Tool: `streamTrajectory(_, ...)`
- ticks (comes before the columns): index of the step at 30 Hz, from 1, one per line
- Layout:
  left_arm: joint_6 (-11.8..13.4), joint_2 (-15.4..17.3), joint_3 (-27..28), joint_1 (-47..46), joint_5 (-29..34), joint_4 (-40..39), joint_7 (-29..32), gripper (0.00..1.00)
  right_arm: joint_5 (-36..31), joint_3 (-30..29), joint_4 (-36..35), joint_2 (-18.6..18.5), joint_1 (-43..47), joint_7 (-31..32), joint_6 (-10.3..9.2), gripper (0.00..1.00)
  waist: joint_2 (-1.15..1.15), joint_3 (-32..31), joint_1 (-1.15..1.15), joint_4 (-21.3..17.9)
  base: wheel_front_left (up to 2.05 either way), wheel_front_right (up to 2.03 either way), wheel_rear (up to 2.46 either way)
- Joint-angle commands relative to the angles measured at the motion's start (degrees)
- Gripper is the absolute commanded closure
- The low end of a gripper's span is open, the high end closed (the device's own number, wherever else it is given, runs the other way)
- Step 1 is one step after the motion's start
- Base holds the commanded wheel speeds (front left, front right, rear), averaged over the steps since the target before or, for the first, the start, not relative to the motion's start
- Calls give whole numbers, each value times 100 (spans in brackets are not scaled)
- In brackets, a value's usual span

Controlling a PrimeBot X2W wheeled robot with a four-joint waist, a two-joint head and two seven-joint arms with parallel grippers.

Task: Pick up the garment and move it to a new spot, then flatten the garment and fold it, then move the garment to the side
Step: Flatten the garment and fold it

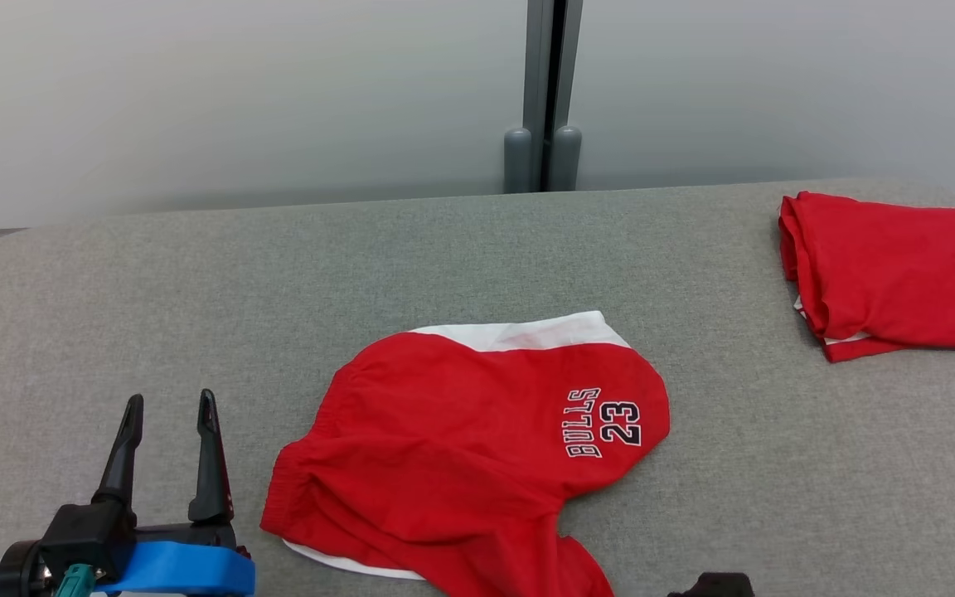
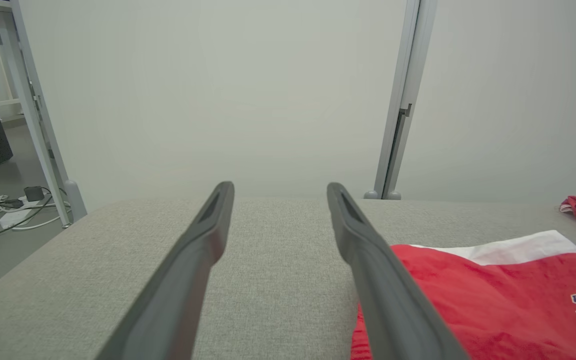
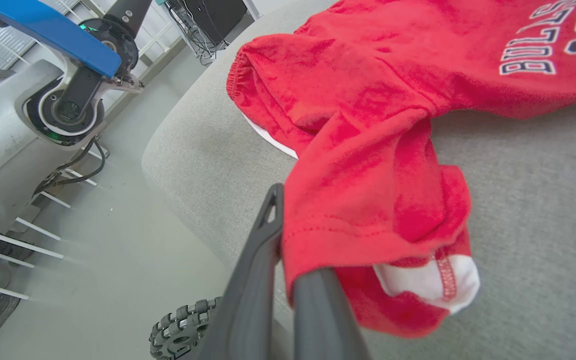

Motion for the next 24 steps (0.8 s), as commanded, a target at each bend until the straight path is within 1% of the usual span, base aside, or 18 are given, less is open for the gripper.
streamTrajectory(1, -14, 2, -14, 30, 14, -19, -24, 0, 21, -138, -69, -22, 89, 14, 4, 100, 0, -3, 0, -9, 0, 0, 0)
streamTrajectory(3, -15, -4, -32, 41, 16, -26, -24, 0, -145, -298, -71, -66, 71, -31, 4, 100, 0, -2, 0, -7, 0, 0, 0)
streamTrajectory(7, -14, -9, -77, 16, -17, 1, -24, 0, -353, -747, 62, 40, -9, -218, 4, 100, 0, 18, 0, 25, 0, 0, 0)
streamTrajectory(8, -14, -9, -77, 16, -17, 1, -24, 0, -353, -747, 62, 40, -9, -218, 4, 100, 0, 18, 0, 25, 0, 0, 0)
streamTrajectory(9, -15, 4, -83, -18, -33, 13, -23, 0, -447, -1040, 157, 96, -134, -365, 4, 100, 0, 41, 0, 48, 0, 0, 0)
streamTrajectory(12, -15, 19, -102, -75, -40, 26, -24, 0, -549, -1442, 409, 174, -345, -562, 4, 100, 0, 86, 0, 97, 0, 0, 0)
streamTrajectory(17, -15, 32, -136, -137, -39, 28, -24, 0, -624, -1750, 869, 171, -779, -712, 4, 100, 0, 153, 0, 186, 0, 0, 0)
streamTrajectory(23, -15, 43, -178, -251, -45, 43, -24, 0, -648, -1966, 1630, -79, -1567, -869, 4, 100, 0, 259, 0, 355, 0, 0, 0)
streamTrajectory(24, -15, 40, -191, -274, -47, 40, -24, 0, -680, -1994, 1749, -170, -1709, -905, 4, 100, 0, 284, 0, 384, 0, 0, 0)
